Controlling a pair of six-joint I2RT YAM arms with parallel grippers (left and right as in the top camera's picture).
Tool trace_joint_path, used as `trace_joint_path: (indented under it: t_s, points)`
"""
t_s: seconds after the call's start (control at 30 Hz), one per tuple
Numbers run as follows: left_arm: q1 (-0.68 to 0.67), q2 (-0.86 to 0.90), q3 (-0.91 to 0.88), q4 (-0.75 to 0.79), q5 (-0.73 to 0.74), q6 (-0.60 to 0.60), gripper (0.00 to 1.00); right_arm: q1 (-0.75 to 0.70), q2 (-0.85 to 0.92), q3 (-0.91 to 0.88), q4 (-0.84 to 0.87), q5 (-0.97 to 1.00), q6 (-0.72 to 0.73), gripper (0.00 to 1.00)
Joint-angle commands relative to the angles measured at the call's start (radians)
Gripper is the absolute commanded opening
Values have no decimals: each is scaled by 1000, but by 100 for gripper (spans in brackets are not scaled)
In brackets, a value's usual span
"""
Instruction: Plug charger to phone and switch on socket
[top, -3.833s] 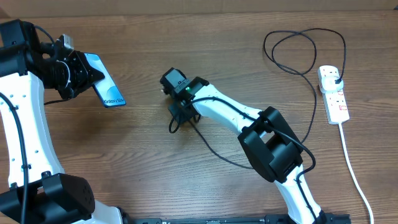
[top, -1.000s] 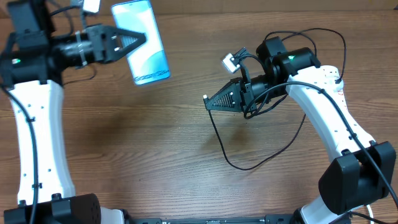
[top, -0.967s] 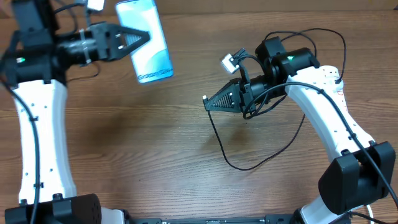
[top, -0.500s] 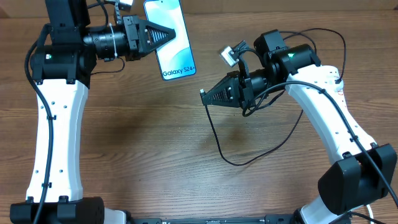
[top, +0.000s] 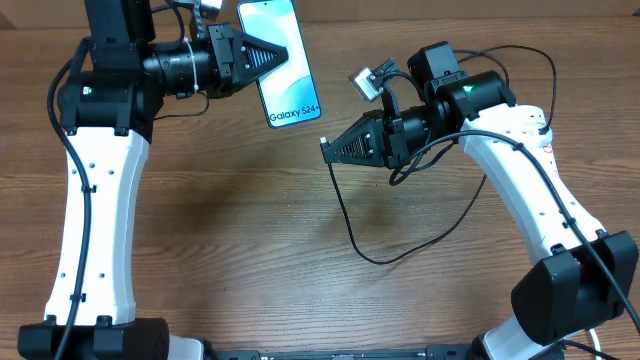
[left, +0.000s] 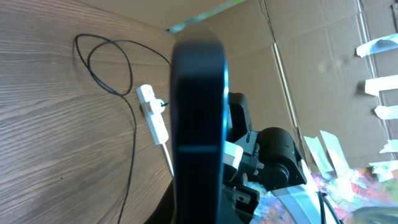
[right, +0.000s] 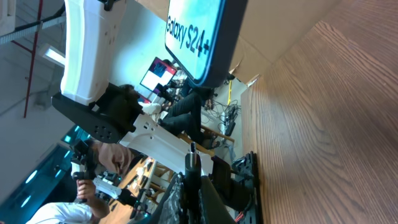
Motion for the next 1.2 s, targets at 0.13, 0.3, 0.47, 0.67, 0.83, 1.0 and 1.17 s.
trace_joint_path:
  t_s: [0.13, 0.3, 0.47, 0.67, 0.83, 1.0, 1.17]
  points:
    - [-33, -21, 16, 30, -32, 5, 4, 1, 1, 31, 7, -38, 8, 4]
    - [-55, -20, 16, 56, -47, 1, 4, 1, 1, 31, 14, -39, 7, 4]
    - [-68, -20, 16, 56, -67, -9, 4, 1, 0, 31, 20, -39, 7, 4]
    - [-72, -20, 16, 59, -66, -30, 4, 1, 0, 34, 30, -39, 8, 4]
    - [-73, -20, 16, 60, -65, -49, 4, 1, 0, 34, 30, -39, 7, 4]
    - [-79, -20, 16, 59, -65, -49, 5, 1, 0, 34, 38, -39, 8, 4]
    - [-90, -20, 16, 60, -73, -49, 4, 1, 0, 34, 40, -39, 8, 4]
